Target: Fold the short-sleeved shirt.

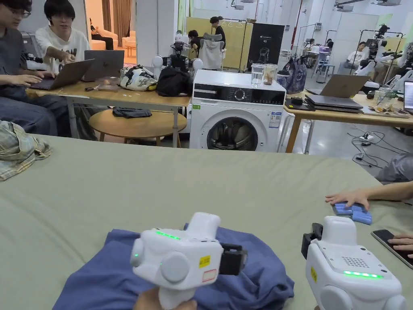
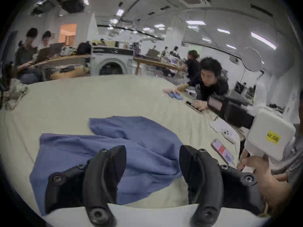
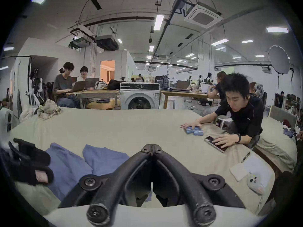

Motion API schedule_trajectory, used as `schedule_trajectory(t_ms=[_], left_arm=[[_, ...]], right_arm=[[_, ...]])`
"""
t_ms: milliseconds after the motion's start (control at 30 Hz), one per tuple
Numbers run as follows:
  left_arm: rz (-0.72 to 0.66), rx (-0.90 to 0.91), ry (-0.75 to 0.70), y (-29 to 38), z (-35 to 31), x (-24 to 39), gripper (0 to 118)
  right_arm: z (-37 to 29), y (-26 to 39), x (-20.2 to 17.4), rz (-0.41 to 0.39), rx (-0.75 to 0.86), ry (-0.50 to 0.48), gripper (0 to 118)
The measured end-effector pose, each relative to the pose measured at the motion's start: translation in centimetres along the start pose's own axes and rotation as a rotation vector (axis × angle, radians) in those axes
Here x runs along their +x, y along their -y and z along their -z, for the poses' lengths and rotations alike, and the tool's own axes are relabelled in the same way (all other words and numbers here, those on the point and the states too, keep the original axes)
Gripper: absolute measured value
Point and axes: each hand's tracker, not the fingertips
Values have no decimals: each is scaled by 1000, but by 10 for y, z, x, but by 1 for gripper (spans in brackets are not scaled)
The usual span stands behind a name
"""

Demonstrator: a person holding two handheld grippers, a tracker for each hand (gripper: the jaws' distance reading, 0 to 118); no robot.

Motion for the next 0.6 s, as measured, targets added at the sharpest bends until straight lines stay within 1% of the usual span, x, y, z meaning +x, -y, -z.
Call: schedule_trajectory(t_ms=[33,67,100,133,200,300,367,400,600], left_arm=[[-13,27,-17,1,-9,-9,55],[-21,52,-53,3,-20,-18,27],[-18,61,-79,4,-28,-26,6],[-17,66,-128,6,-34,-34,0],[-15,78,-239,12,-46,-50,0],[-80,56,-260,14,-60,-82,0],[-95,53,-298,10,-68,-106,0],[-109,48,-340,6,-71,-118,0],[-191,-45,-413,-30,-59,-199,0]], right_arm=[[0,-1,-4,3,-2,-13,0],[-1,-1,-9,5,0,-18,0],[-1,-1,-12,4,2,-30,0],[-1,-2,-17,2,2,-43,0],[1,-2,-28,-1,-7,-67,0],[6,0,-38,4,-18,-90,0],[11,1,-44,8,-30,-102,0],[13,1,-45,9,-35,-108,0],[29,4,-53,-12,-65,-122,0]])
